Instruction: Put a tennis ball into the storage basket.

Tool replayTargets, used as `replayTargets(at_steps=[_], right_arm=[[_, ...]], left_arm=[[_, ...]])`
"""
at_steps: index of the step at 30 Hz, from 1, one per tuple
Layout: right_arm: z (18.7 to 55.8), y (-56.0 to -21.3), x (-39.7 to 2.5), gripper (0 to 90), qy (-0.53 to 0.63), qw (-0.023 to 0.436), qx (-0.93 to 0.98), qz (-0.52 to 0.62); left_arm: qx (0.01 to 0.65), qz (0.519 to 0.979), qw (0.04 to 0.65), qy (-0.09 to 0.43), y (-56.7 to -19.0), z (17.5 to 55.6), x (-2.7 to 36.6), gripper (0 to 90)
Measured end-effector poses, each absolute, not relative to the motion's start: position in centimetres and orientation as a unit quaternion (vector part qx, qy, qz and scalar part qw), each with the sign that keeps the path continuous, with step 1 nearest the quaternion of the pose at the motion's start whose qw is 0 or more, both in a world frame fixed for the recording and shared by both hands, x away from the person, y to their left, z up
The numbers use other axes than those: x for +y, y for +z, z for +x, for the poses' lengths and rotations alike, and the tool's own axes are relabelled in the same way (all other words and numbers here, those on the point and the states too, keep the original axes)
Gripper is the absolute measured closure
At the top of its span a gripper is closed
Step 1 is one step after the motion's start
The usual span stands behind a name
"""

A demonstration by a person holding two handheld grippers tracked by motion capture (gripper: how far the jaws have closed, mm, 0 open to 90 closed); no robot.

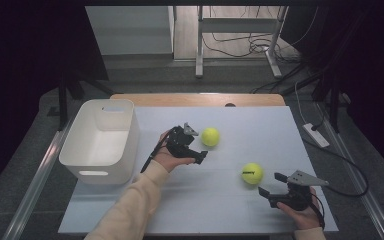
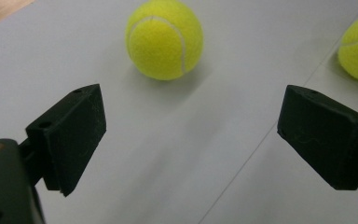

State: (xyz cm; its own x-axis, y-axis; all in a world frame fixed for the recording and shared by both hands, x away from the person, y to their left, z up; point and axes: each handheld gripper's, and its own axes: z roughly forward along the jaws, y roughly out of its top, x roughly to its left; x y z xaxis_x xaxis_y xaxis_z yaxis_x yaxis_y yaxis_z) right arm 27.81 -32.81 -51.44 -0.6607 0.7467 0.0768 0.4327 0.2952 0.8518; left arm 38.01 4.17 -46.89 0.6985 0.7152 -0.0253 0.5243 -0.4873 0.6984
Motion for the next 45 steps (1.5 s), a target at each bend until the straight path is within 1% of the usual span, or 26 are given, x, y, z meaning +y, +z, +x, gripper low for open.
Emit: replayTargets(at_steps=[19, 45], right_arm=[[27.9, -51.4, -32.8, 12.7, 0.462, 0.17, 0.785, 0.376], [27.9, -51.5, -32.9, 12.7, 0.461, 0.169, 0.786, 0.377]], left_arm=[[0.359, 0.857, 0.345, 0.136, -46.6, 39.5, 3.1, 8.7], [0.37, 0.859, 0.329, 0.13, -47.6, 41.8, 1.8, 8.9]])
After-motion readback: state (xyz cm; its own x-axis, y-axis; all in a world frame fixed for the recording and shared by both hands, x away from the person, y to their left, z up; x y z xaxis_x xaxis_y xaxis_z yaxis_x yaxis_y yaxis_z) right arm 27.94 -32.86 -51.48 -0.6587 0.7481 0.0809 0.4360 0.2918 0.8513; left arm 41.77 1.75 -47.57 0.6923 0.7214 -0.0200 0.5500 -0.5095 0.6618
